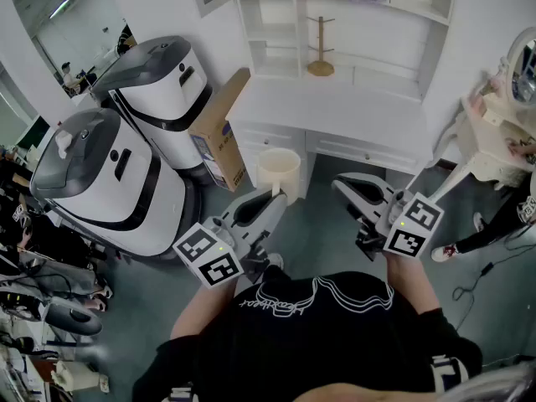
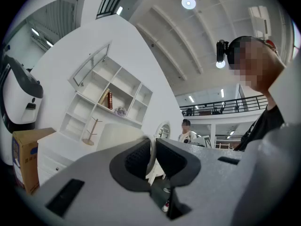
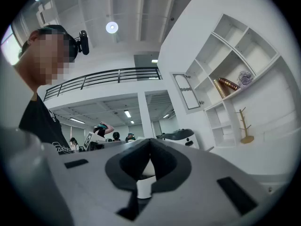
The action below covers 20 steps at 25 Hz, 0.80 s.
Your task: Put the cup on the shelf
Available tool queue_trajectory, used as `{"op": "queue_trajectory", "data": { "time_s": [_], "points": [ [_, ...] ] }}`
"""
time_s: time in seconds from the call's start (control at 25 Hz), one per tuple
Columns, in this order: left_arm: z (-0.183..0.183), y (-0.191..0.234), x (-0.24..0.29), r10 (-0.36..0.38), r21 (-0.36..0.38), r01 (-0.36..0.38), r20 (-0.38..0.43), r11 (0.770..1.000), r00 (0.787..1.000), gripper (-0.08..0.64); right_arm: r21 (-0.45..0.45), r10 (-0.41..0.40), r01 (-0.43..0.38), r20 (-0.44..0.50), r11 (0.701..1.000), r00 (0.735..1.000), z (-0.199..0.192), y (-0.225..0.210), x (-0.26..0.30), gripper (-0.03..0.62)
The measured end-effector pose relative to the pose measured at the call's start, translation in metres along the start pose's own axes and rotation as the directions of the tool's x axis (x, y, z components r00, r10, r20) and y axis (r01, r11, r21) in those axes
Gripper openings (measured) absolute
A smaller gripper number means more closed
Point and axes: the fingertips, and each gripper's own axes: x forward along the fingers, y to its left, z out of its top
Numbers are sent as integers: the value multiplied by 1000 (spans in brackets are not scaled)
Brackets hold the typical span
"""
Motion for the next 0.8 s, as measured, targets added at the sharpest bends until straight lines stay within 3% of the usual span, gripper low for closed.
{"op": "queue_trajectory", "data": {
  "time_s": [0.6,0.8],
  "points": [
    [-3,-3,7,1,-17,-1,-10,1000,1000,40,45,8,-8,1,999,1000,-8,-6,-3,6],
    [-9,13,18,29,22,-28,-44,999,999,40,44,-6,7,-25,999,1000,-16,-24,3,6]
  ]
}}
